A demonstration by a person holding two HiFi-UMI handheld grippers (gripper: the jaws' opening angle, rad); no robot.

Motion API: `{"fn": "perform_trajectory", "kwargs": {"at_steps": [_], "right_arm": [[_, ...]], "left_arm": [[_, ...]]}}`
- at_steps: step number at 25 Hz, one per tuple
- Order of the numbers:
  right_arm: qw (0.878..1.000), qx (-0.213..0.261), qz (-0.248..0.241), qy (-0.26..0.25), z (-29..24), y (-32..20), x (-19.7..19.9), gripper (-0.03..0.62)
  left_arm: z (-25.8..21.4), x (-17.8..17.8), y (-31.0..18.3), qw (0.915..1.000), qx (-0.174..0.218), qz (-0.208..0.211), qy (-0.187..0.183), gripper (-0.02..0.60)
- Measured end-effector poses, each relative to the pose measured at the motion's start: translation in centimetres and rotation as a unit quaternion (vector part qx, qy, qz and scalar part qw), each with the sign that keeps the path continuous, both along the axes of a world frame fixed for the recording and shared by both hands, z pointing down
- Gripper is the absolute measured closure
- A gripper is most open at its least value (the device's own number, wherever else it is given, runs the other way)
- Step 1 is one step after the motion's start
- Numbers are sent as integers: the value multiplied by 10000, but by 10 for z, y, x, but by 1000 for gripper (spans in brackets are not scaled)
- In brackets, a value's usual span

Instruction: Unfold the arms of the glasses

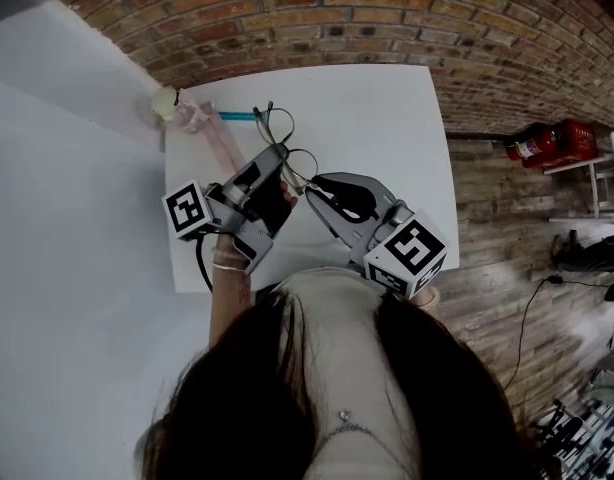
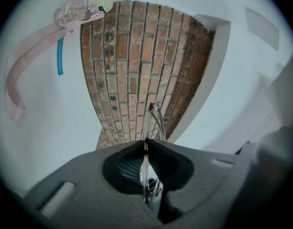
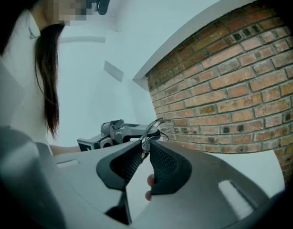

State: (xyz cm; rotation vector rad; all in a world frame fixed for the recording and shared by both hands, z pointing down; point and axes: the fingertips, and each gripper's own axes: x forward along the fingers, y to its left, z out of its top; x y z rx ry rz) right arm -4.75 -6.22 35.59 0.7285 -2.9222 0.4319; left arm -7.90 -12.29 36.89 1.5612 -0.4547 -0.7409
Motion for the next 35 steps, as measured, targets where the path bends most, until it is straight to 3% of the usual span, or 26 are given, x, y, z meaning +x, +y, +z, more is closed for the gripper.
{"fn": "perform_trajectory", "kwargs": {"at_steps": [13, 35], "right_arm": [[9998, 157, 100, 100, -2, 0, 2, 562], [9984, 304, 254, -392, -30, -5, 11, 562]], "left_arm": [[0, 5, 2, 10000, 4, 48, -9, 555], [9, 7, 4, 9993, 14, 57, -360, 555]]}}
